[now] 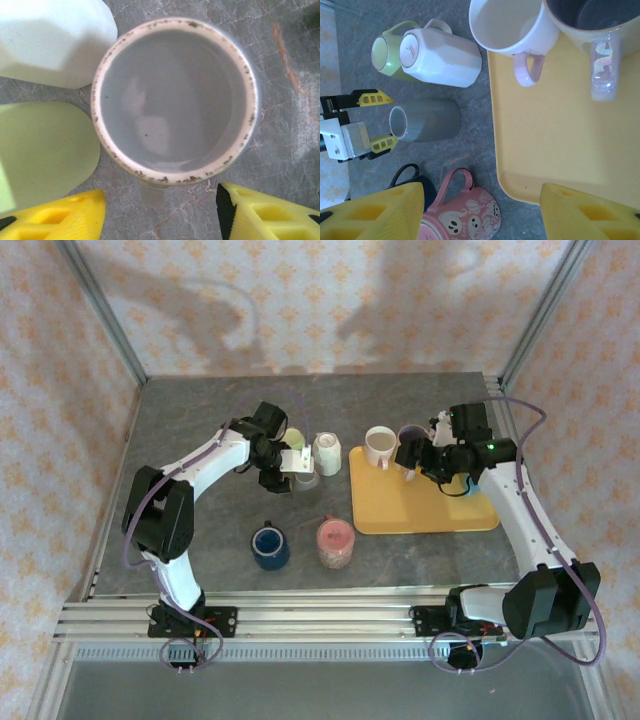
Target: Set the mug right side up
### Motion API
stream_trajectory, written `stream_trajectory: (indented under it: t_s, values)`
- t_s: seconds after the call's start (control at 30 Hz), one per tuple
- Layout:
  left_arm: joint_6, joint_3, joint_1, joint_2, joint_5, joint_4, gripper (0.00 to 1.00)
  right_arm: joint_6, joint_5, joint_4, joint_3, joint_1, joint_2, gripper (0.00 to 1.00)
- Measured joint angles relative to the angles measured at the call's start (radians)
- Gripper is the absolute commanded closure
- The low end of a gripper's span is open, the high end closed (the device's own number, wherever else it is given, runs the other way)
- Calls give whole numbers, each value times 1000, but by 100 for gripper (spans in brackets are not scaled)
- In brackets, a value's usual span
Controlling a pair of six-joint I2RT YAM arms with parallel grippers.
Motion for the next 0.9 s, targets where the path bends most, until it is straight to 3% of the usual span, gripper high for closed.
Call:
stream_trajectory:
  t_s: [0.27, 0.63, 0.9]
  values:
    - [40, 31, -13, 51, -15, -33, 59, 0, 0, 0, 0, 0, -1, 38]
    - [56, 56, -26, 80, -23, -59, 71, 0, 0, -1, 0, 0, -23, 38]
    - [58, 60, -26, 88, -23, -70, 69, 0, 0, 0, 0, -5, -31, 38]
